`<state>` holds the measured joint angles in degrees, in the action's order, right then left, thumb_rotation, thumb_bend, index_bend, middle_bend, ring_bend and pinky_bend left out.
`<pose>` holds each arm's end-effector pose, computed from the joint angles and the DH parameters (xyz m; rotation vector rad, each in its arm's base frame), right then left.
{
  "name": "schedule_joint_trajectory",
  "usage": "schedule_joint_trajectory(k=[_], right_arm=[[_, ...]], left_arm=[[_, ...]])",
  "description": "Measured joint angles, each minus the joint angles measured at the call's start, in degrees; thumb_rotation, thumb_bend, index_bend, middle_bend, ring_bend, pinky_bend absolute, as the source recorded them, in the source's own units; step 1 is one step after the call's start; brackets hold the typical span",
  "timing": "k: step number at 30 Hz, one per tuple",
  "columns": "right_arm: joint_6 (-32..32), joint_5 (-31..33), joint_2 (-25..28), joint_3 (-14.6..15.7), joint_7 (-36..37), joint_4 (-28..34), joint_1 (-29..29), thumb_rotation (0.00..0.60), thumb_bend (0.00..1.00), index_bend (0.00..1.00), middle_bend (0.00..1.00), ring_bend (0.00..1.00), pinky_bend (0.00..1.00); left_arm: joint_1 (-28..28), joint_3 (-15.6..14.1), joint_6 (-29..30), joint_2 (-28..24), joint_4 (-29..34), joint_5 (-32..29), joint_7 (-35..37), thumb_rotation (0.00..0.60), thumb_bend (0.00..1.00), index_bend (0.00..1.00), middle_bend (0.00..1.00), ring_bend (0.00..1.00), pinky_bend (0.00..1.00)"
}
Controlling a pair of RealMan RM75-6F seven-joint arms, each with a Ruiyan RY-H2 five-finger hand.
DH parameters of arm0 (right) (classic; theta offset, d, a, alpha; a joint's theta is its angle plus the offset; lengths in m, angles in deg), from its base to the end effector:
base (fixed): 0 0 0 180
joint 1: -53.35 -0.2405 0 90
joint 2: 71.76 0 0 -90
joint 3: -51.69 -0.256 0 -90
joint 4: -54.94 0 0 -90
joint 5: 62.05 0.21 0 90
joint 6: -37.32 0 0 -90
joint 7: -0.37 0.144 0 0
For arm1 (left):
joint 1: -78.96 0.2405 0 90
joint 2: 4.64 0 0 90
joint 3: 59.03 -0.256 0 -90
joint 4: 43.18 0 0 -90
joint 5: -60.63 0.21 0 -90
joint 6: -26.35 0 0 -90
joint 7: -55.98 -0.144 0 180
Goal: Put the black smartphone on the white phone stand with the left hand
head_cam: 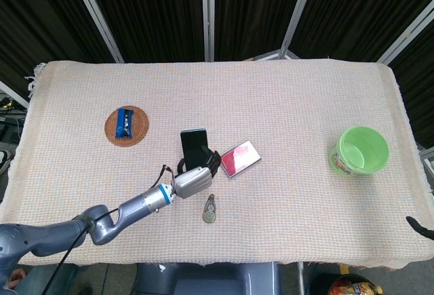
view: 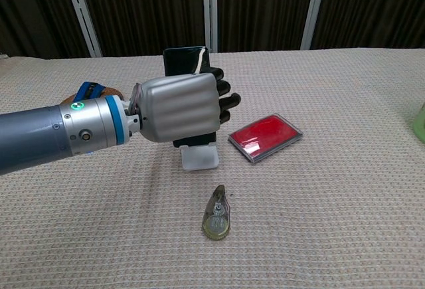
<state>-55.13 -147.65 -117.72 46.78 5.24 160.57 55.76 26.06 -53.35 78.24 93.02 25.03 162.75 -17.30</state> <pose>-0.2882 -0.1480 0.2538 1.2436 -0.8426 0.9225 -0.0736 0.3271 -0.0770 -1.9684 1.0078 -0.5094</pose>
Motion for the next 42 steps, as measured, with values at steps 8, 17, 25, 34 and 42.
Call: schedule_joint_trajectory(k=[8,17,25,34,42], right_arm=[[-0.4,-0.3,0.1,0.1,0.0,0.1,0.2,0.6,0.0,0.0,0.0,0.0,0.0],[-0.3,-1.0,0.1,0.3,0.0,0.0,0.2,0.6,0.0,0.0,0.0,0.0,0.0],[0.2,-1.6,-0.2,0.6,-0.3,-0.1,-0.1,0.6,0.0,0.0,0.0,0.0,0.0],[1.3,-0.7,-1.1,0.2,-2.1,-0.1,-1.0,0.6,0.0,0.0,0.0,0.0,0.0],[0.3,-1.1,-0.9,0.3,-1.8,0.1,-0.5,0.6,0.0,0.0,0.0,0.0,0.0]], left_arm=[[0.0,-0.3,0.1,-0.8,1.0,-0.3,-1.0,0.6,0.0,0.0,0.0,0.0,0.14],[1.6,1.9,5.6,-5.5,5.9,-1.5,1.2,0.6,0.0,0.0,0.0,0.0,0.05],[10.8,5.7,16.5,-11.9,15.5,-12.3,13.1,0.6,0.0,0.0,0.0,0.0,0.0],[27.3,5.5,26.5,-23.4,31.6,-26.5,27.6,0.6,0.0,0.0,0.0,0.0,0.0],[36.5,-1.7,32.4,-30.1,37.5,-22.9,39.2,0.6,0.0,0.0,0.0,0.0,0.0]])
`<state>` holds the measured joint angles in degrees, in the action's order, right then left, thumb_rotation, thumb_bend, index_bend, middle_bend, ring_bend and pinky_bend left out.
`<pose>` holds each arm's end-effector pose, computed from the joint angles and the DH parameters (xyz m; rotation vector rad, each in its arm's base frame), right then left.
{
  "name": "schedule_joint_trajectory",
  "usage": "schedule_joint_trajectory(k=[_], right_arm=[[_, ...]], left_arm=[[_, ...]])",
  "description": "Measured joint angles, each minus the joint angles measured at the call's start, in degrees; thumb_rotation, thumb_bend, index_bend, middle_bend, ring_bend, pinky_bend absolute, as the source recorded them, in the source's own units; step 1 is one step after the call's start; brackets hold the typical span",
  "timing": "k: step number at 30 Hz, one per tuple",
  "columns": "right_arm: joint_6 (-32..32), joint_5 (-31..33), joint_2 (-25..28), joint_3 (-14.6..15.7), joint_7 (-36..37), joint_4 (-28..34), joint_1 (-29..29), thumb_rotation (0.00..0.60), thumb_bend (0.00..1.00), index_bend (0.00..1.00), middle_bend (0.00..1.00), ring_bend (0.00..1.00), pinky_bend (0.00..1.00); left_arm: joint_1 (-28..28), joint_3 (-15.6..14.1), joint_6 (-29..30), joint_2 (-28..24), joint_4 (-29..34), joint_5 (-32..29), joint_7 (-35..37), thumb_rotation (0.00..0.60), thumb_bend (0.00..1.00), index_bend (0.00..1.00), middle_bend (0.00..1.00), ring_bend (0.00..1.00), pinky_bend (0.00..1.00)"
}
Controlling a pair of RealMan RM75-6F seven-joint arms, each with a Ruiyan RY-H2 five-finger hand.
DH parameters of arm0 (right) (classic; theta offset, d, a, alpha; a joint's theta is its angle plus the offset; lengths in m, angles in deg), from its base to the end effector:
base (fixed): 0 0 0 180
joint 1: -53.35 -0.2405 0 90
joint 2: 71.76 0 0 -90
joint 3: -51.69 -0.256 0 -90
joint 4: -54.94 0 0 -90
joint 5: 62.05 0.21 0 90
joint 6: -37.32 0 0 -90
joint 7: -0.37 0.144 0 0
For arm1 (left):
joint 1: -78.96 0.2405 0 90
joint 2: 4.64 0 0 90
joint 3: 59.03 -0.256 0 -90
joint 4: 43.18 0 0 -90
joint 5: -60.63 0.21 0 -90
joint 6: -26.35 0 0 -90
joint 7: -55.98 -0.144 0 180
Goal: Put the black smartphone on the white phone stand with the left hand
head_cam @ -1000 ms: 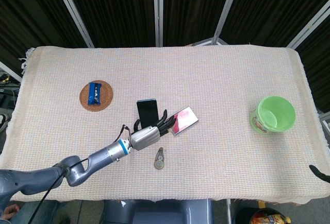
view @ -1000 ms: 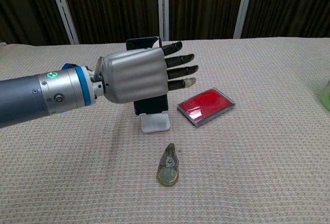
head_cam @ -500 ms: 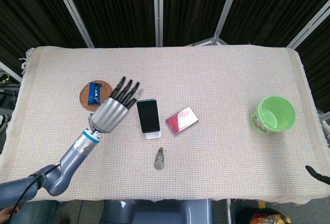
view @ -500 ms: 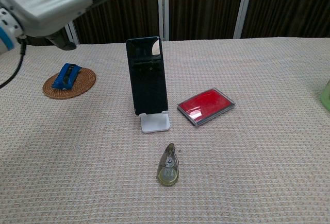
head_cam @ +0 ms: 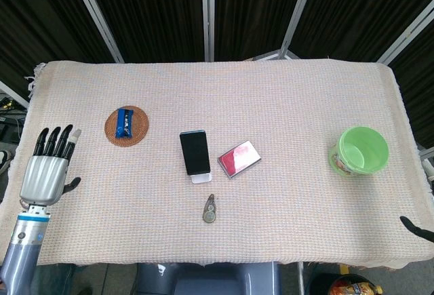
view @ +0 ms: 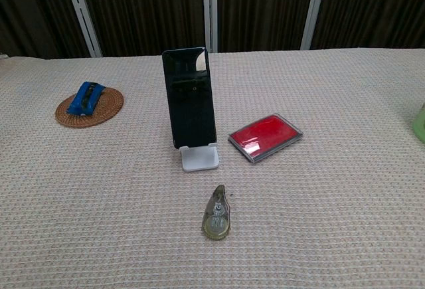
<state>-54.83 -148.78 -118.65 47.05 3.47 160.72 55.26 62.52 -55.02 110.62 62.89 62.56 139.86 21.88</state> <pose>-0.2849 -0.1499 0.2464 1.2719 -0.8330 0.9217 -0.2297 0.2304 0.1283 -1.5227 -0.6045 -0.7660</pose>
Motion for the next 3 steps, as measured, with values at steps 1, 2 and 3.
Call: schedule_joint_trajectory(k=[1,2,3], right_arm=[[-0.1,0.0,0.0,0.0,0.1,0.0,0.0,0.6,0.0,0.0,0.0,0.0,0.0],[-0.1,0.0,0.0,0.0,0.1,0.0,0.1,0.6,0.0,0.0,0.0,0.0,0.0],[-0.2,-0.1,0.1,0.0,0.2,-0.1,0.1,0.6,0.0,0.0,0.0,0.0,0.0]], left_arm=[[0.9,-1.0,0.7,-0.8,0.8,1.0,0.9,0.6,0.0,0.0,0.0,0.0,0.0],[1.4,-1.5,1.2,-1.1,1.3,1.6,1.3,0.6,0.0,0.0,0.0,0.0,0.0],[1.8,-1.8,1.6,-1.3,1.6,2.2,1.5,0.6,0.0,0.0,0.0,0.0,0.0]])
